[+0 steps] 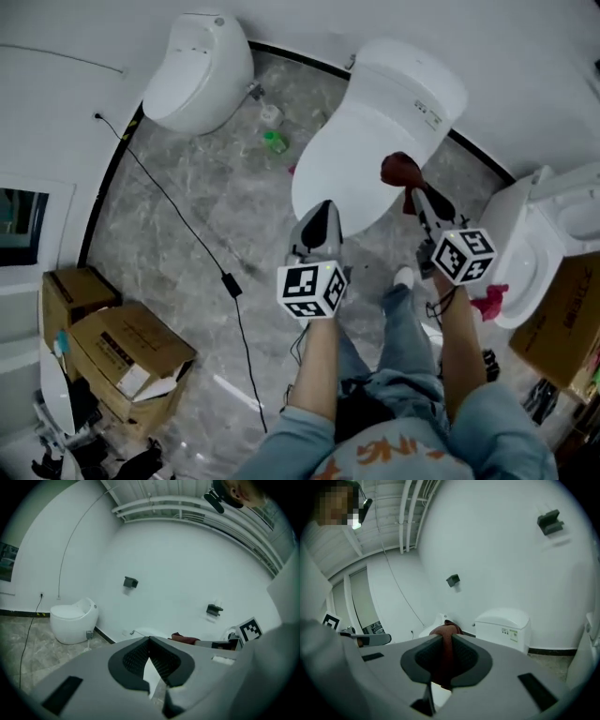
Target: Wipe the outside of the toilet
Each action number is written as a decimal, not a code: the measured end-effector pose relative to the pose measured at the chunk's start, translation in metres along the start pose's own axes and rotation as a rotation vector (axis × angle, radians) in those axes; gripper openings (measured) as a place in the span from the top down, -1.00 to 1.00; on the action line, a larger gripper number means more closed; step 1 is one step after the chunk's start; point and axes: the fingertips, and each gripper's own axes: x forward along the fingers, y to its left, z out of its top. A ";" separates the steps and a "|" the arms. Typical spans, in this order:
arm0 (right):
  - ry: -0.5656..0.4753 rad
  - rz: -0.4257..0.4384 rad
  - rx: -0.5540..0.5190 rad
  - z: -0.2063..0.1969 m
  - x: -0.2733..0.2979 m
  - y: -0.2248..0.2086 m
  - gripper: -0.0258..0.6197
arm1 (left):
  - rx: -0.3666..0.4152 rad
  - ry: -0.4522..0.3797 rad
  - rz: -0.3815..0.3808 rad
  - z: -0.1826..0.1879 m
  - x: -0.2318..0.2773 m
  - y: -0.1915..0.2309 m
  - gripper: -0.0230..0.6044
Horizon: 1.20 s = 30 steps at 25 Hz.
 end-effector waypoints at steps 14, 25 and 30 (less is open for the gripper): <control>-0.368 -0.003 -0.147 0.206 -0.050 0.170 0.79 | 0.132 -0.248 0.114 0.202 -0.091 -0.026 0.94; -0.345 0.041 -0.331 0.204 -0.055 0.202 0.80 | 0.230 -0.320 0.063 0.235 -0.107 -0.043 0.94; -0.353 0.061 -0.359 0.204 -0.051 0.209 0.80 | 0.212 -0.350 0.056 0.239 -0.110 -0.040 0.94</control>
